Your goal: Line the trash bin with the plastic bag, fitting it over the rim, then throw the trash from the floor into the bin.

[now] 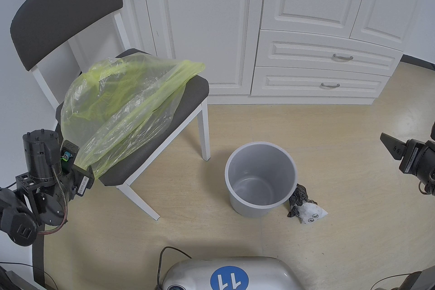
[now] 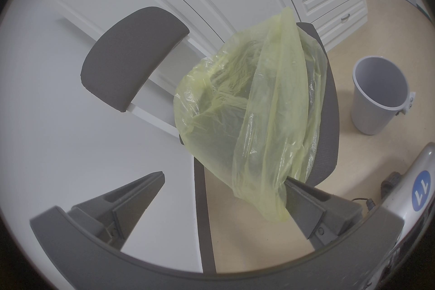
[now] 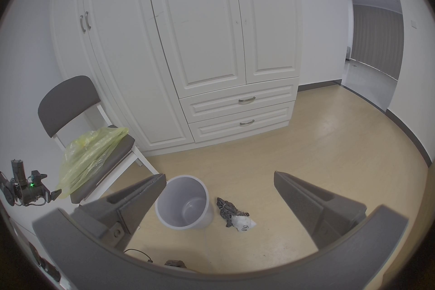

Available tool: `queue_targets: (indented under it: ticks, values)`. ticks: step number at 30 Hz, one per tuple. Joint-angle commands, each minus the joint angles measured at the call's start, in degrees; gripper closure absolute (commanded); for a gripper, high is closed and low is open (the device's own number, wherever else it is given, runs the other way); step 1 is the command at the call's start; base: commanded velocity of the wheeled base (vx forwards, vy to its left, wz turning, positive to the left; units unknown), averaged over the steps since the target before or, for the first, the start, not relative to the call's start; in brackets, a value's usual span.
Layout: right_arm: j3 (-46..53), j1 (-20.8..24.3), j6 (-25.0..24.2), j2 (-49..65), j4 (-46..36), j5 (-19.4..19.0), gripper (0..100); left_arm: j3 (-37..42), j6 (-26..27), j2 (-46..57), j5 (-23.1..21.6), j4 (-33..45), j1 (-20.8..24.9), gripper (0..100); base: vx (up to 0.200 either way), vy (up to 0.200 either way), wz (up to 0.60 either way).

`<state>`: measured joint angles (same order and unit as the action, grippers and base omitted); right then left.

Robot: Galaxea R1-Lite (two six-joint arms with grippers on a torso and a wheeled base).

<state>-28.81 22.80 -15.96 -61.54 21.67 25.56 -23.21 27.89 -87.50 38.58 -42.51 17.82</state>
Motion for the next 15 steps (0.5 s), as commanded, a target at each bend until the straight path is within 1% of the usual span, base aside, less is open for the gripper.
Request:
queue_targets:
  ticks: [1, 15]
  values:
    - [0.1, 0.1, 0.0, 0.1, -0.1, 0.0, 0, -1.0, 0.0, -1.6, 0.2, 0.0, -0.8, 0, 0.0, 0.0, 0.0]
    - [0.0, 0.1, 0.0, 0.9, -0.1, -0.7, 0, -3.9, 0.1, -2.4, 0.2, 0.0, -1.6, 0, 0.0, 0.0, 0.0]
